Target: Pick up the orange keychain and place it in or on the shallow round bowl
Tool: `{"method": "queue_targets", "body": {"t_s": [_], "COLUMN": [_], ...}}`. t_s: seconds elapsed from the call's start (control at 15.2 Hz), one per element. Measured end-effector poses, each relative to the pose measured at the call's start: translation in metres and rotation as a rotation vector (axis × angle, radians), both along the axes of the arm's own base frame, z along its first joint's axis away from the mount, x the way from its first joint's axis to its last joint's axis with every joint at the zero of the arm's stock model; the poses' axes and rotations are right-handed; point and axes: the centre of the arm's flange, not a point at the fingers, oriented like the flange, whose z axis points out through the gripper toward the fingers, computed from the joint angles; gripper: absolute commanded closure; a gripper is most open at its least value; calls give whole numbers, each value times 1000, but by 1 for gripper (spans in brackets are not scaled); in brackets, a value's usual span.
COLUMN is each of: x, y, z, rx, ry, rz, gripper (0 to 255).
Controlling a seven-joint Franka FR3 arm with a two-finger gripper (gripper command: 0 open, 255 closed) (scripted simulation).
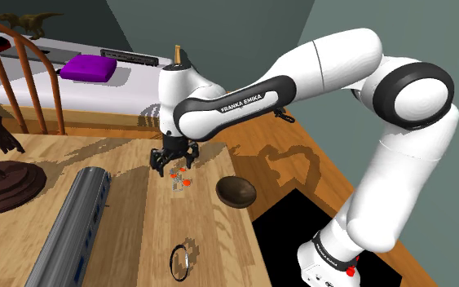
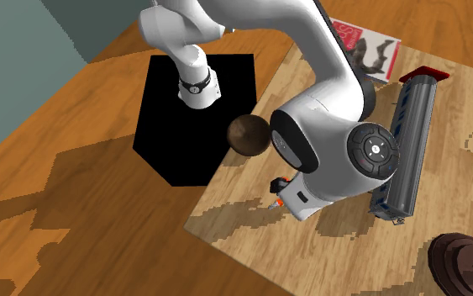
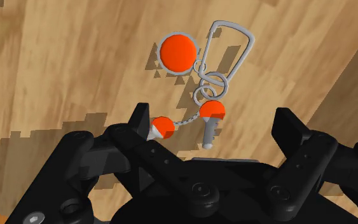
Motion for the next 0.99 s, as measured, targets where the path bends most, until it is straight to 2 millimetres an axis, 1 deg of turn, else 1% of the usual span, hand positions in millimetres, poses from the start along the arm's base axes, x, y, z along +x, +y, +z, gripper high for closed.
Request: {"method": "queue_targets", "body": {"t_s": [0.26,0.59,0.66,0.79,0.99], "x": [-1,0,0,-1,-1], "y": [0,0,0,6,3], "z": [-17,-19,-19,-14,-13], "rx": [0,0,0,13,9], "ry": [0,0,0,-16,-12], "rz": [0,0,0,6,4], "gripper": [0,0,255,255,255]}}
